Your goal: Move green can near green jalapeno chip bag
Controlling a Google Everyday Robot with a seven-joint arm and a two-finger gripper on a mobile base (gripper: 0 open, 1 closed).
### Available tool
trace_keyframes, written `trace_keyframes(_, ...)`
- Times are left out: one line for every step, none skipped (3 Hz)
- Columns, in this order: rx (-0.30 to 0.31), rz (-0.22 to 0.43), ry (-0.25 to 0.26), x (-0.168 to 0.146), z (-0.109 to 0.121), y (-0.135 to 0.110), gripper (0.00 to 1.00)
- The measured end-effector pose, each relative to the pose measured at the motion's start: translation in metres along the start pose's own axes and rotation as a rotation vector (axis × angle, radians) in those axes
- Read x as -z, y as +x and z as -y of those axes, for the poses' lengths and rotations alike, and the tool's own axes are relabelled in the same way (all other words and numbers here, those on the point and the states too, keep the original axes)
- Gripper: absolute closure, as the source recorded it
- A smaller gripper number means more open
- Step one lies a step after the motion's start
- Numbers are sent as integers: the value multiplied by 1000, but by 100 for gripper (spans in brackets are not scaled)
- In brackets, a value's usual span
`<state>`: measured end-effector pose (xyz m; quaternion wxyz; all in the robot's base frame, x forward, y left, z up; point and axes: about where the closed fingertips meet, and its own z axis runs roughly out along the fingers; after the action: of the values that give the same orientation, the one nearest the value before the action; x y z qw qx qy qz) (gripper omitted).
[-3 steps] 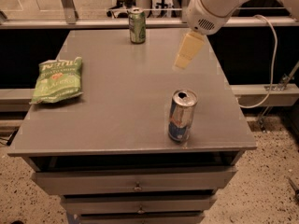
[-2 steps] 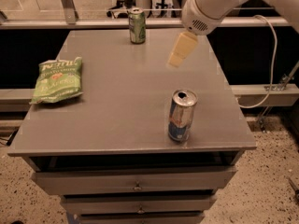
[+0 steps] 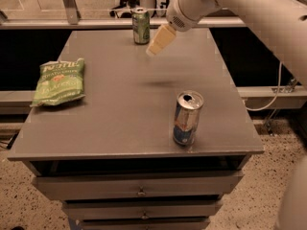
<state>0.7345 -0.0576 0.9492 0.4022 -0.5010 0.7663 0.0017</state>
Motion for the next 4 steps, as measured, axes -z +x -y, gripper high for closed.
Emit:
trace_keyframes(-91,89,15,-44,31,-19,0)
trace_keyframes(-205,172,46,-82,64,-29,0)
trace_keyframes(-351,218,129,-108,86,-25,0)
trace_keyframes(-414,277,177,-127,87,-26,0)
